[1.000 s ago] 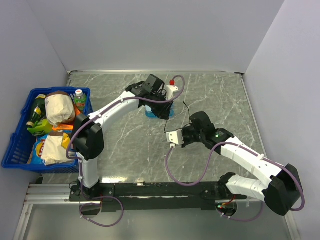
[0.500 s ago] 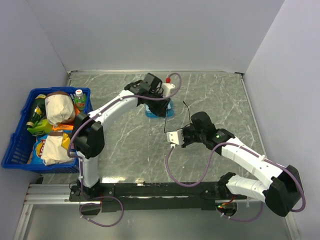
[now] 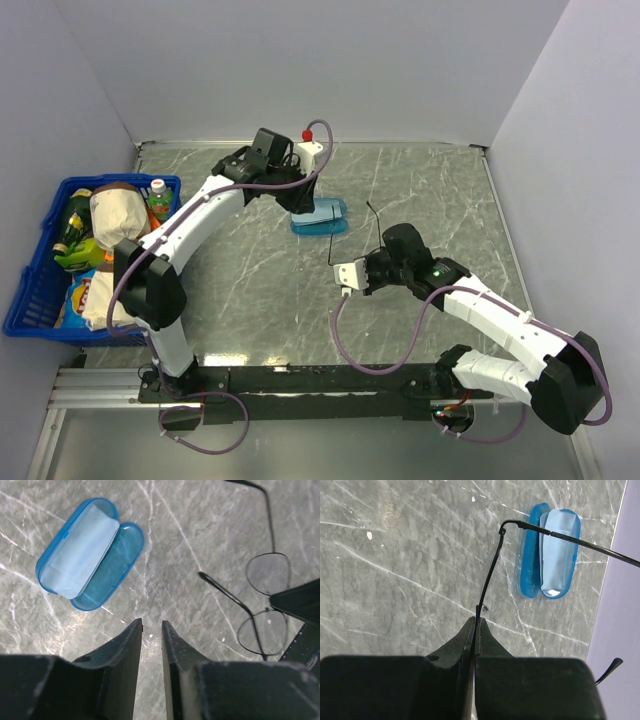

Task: Organize the sunglasses
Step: Fold the left temple of the sunglasses with the sunglasses.

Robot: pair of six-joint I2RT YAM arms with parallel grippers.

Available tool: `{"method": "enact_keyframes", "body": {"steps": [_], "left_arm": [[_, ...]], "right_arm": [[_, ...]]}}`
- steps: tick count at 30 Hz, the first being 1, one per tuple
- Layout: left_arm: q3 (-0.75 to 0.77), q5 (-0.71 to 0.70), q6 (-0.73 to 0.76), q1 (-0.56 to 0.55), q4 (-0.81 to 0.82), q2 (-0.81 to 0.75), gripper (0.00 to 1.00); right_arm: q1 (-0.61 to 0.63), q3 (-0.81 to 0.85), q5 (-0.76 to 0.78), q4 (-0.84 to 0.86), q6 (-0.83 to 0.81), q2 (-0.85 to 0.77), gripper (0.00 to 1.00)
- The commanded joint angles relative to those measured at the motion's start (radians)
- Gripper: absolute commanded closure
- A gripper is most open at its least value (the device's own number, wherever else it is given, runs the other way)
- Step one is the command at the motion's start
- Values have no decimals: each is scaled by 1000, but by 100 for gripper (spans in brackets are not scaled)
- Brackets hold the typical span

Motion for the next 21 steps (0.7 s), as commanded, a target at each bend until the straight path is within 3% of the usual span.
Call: {"method": "enact_keyframes", "body": {"steps": [1, 12, 21], "left_arm": [[47, 103, 17, -4, -13, -58, 73], [7, 163, 26, -19, -7, -56, 79], [5, 177, 58, -65, -23, -47, 93]], "right_arm": [[5, 0, -25, 23, -10, -5, 100], [8, -10, -23, 23, -16, -8, 100], [9, -12, -29, 25, -16, -2, 100]]}}
